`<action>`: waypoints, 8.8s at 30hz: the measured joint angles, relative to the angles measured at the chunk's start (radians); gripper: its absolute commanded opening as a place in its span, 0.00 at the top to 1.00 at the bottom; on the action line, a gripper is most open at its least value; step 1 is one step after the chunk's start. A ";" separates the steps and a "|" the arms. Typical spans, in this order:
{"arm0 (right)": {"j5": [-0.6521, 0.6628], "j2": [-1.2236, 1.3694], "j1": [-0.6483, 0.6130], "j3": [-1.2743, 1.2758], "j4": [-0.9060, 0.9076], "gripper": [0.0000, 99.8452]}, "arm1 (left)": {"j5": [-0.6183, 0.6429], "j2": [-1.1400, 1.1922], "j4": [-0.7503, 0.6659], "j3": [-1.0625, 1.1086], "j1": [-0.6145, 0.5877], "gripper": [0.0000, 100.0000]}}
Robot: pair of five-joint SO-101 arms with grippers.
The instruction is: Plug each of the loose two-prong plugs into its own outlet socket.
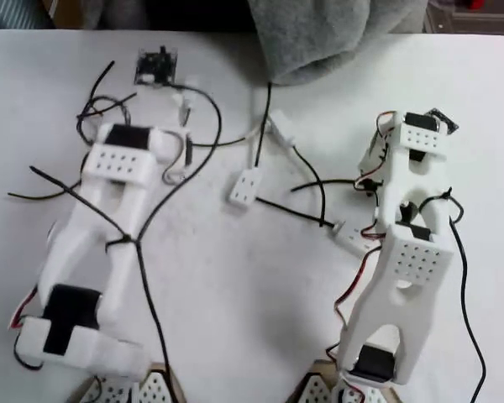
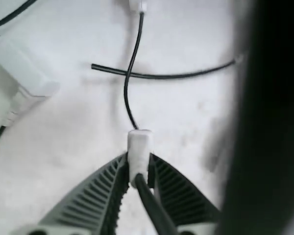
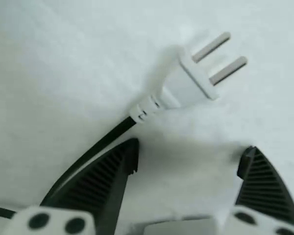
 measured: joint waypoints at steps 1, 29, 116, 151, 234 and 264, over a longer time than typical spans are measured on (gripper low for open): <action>0.000 0.000 0.000 0.000 0.000 0.67 | 0.021 0.018 0.020 -0.037 0.008 0.98; 0.002 0.008 0.000 -0.002 -0.006 0.67 | 1.092 0.299 0.285 -0.414 0.287 0.98; 0.002 0.008 0.000 -0.002 -0.006 0.67 | 1.300 0.882 0.611 -1.010 0.288 0.97; 0.002 0.008 0.000 -0.002 -0.006 0.67 | -0.120 1.000 0.664 -1.295 0.230 0.70; 0.005 0.008 -0.002 -0.002 -0.017 0.67 | -1.181 1.002 0.502 -1.393 0.173 0.98; 0.035 0.008 -0.009 -0.002 -0.017 0.67 | -1.149 1.000 0.687 -1.343 0.104 0.98</action>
